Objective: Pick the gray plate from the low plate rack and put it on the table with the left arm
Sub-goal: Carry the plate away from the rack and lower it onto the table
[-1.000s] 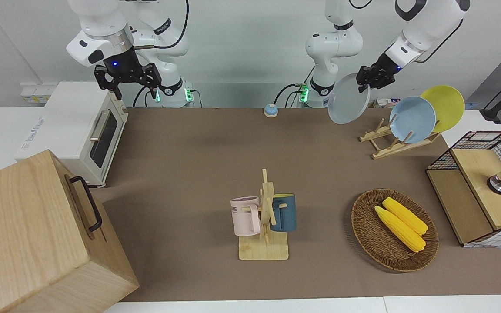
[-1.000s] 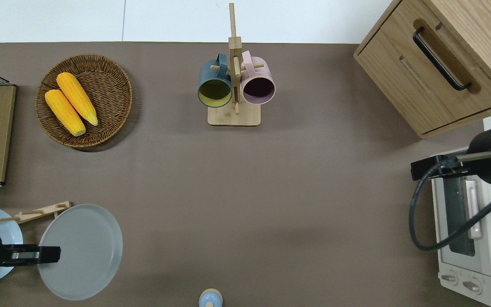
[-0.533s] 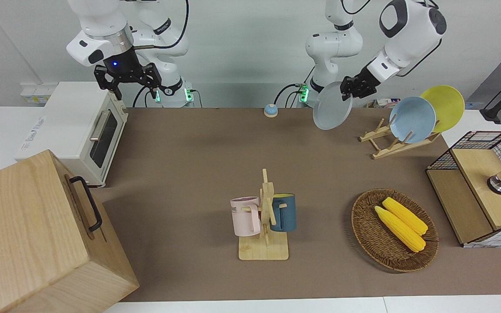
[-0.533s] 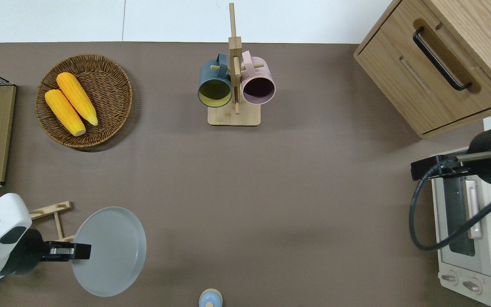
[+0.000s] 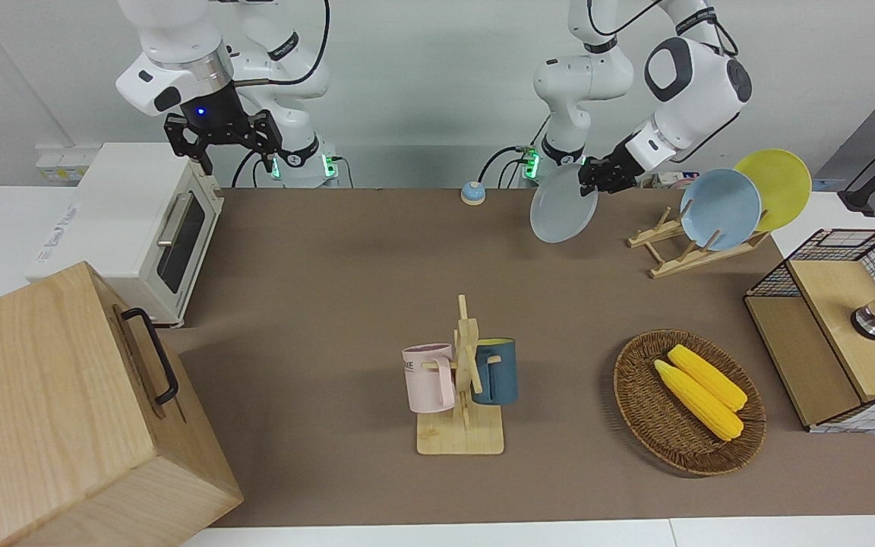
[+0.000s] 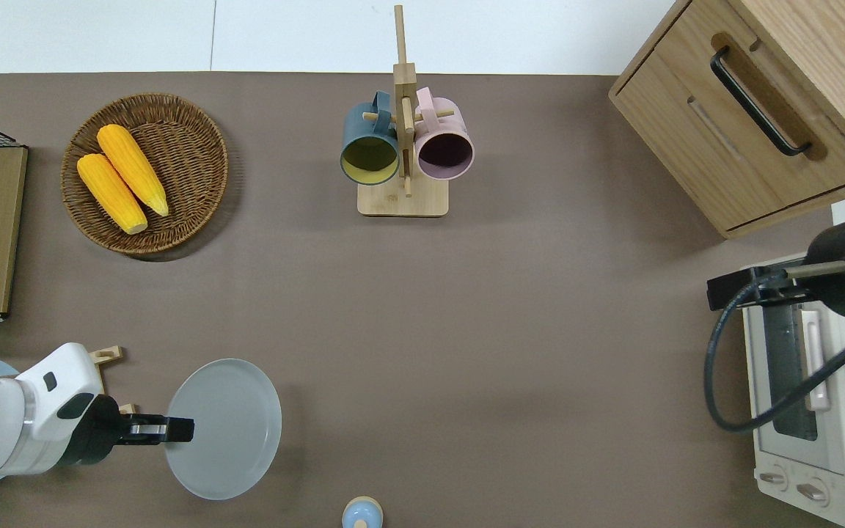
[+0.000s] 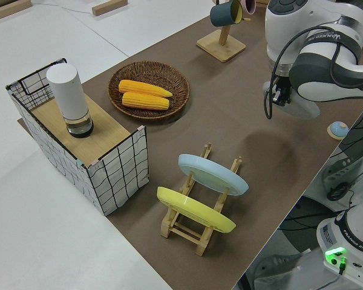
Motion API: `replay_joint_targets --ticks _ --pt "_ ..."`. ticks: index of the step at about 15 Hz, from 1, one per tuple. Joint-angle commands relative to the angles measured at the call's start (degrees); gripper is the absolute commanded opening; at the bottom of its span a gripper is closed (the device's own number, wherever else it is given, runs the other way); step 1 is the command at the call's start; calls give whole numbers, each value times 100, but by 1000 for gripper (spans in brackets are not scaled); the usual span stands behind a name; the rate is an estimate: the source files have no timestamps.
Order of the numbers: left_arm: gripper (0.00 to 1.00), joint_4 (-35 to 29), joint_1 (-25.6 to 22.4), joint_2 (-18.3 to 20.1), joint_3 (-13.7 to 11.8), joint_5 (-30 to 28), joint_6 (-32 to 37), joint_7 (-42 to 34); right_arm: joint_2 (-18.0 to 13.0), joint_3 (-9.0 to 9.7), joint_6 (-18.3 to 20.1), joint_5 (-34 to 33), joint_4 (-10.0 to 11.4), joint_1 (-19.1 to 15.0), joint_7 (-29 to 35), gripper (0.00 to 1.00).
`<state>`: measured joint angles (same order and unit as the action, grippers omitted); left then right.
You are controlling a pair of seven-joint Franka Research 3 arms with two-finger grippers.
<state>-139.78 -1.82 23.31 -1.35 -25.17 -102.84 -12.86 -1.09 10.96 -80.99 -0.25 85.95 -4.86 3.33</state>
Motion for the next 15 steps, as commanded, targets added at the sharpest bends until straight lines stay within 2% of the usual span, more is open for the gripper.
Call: replay_joint_targets --ticks 1,5,15 --pt "0 -304 24 -10 -6 -321 -342 -365 -14 29 83 43 -35 -41 -8 987" --pt "0 -375 -64 -335 -14 -567 -429 -972 -14 38 83 43 -35 -41 1 990" --pt "0 -454 -82 -1267 -32 -831 -1168 -2044 -14 38 83 43 -35 -41 -8 987"
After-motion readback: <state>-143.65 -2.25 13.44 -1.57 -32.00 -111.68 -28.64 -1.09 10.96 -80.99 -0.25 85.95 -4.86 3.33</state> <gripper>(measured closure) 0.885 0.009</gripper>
